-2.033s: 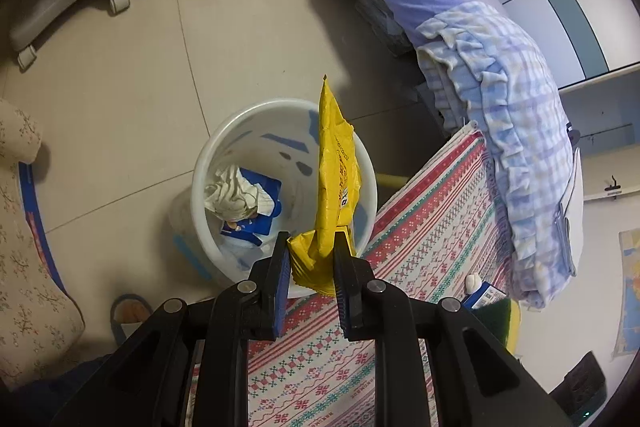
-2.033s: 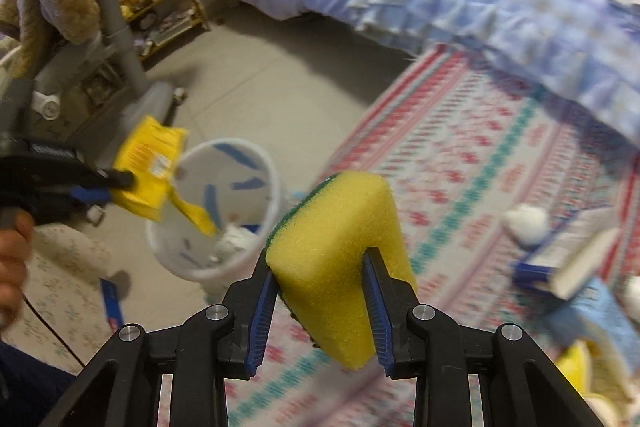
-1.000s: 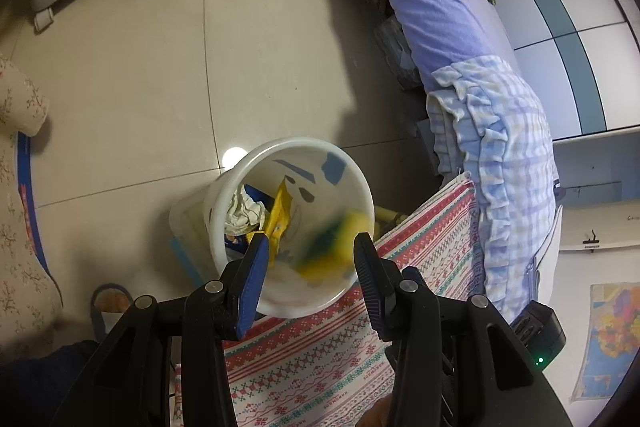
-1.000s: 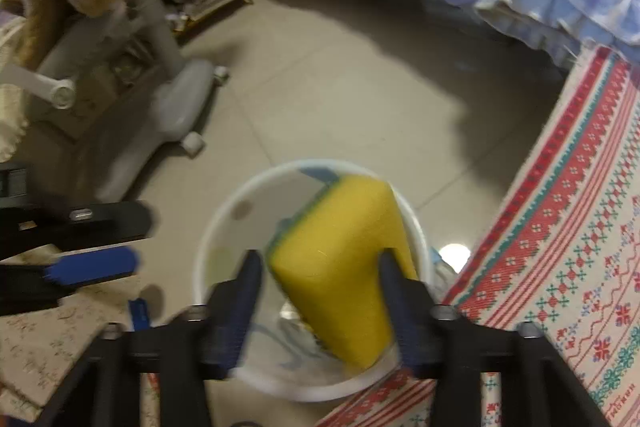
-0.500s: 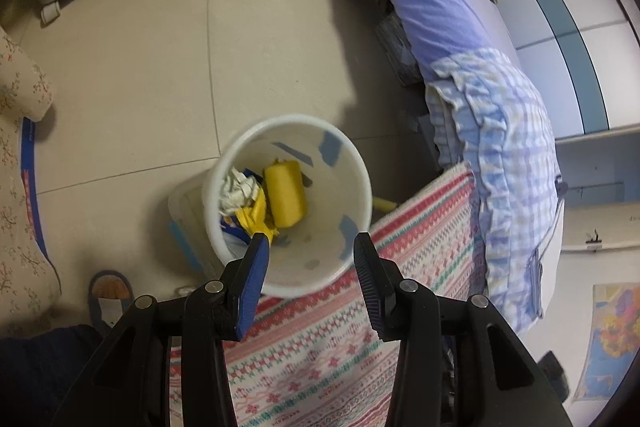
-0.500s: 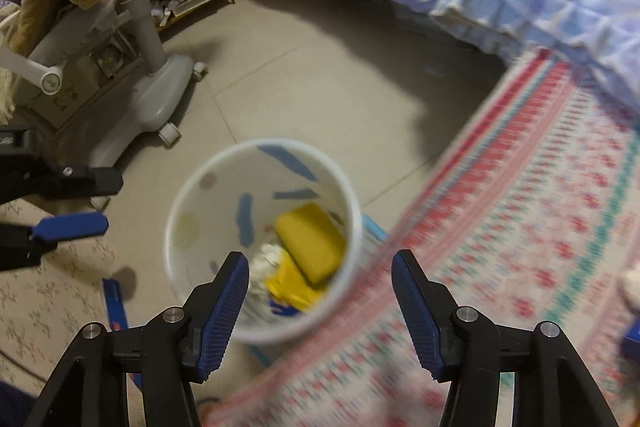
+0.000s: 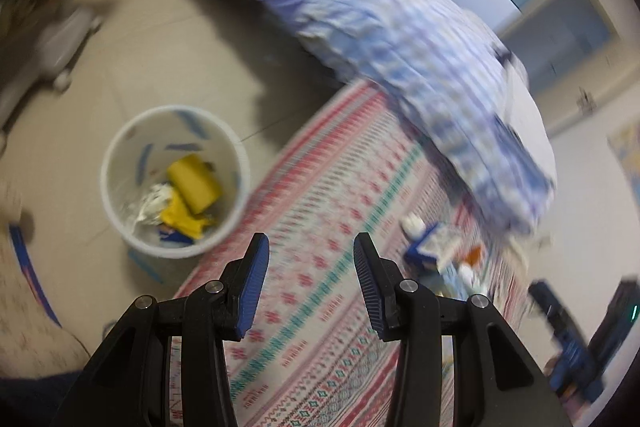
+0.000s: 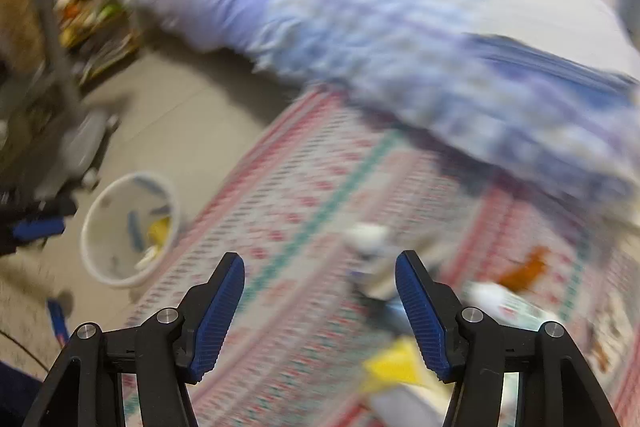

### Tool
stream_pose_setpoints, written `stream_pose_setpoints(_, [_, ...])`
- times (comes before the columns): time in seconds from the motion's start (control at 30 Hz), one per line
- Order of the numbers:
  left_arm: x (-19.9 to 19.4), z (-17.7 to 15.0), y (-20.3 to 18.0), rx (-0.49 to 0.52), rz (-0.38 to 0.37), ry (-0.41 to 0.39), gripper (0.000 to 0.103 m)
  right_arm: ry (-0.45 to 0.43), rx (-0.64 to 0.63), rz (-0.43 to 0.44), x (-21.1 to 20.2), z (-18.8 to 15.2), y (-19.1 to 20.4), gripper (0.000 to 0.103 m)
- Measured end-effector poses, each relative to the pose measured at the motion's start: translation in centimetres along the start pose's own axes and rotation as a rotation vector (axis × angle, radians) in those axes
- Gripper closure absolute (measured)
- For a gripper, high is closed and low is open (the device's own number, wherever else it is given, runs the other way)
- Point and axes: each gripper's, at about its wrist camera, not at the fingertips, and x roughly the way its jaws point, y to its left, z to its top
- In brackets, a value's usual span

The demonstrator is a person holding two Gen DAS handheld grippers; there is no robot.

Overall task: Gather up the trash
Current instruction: 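Grasp the white box lid with the left tool while the right tool grasps a white yogurt bottle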

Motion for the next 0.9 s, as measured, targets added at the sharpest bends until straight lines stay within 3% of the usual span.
stream_pose_setpoints(0.1, [0.4,-1.5,-4.2,0.108,-0.016,0.014,0.056,-0.007,0.135,-0.03,-1.4,-0.9,-5.3,0.035])
stream_pose_setpoints(0.27, [3.2,-4.2,-11.1,0.328,-0.009,0.072,0.051,0.003,0.243,-0.067,-3.1,-1.9,-10.9,0.035])
stream_pose_setpoints(0.5, [10.2,-5.2,-17.8,0.536,0.098,0.091,0.049,0.104,0.346,-0.106,-2.6,-3.9,-15.4,0.035])
stream_pose_setpoints(0.67, [14.0,-4.9,-19.2,0.571,0.114,0.088,0.05,0.125,0.412,-0.103,-2.7,-4.7,-17.2,0.035])
stream_pose_setpoints(0.8, [16.3,-4.5,-19.6,0.524,0.071,0.124,0.05,0.151,0.426,-0.105,-2.2,-5.0,-18.2,0.035])
stream_pose_setpoints(0.9, [17.3,-4.3,-19.6,0.506,0.092,0.108,0.053,0.185,0.466,-0.101,-1.2,-5.5,-19.6,0.035])
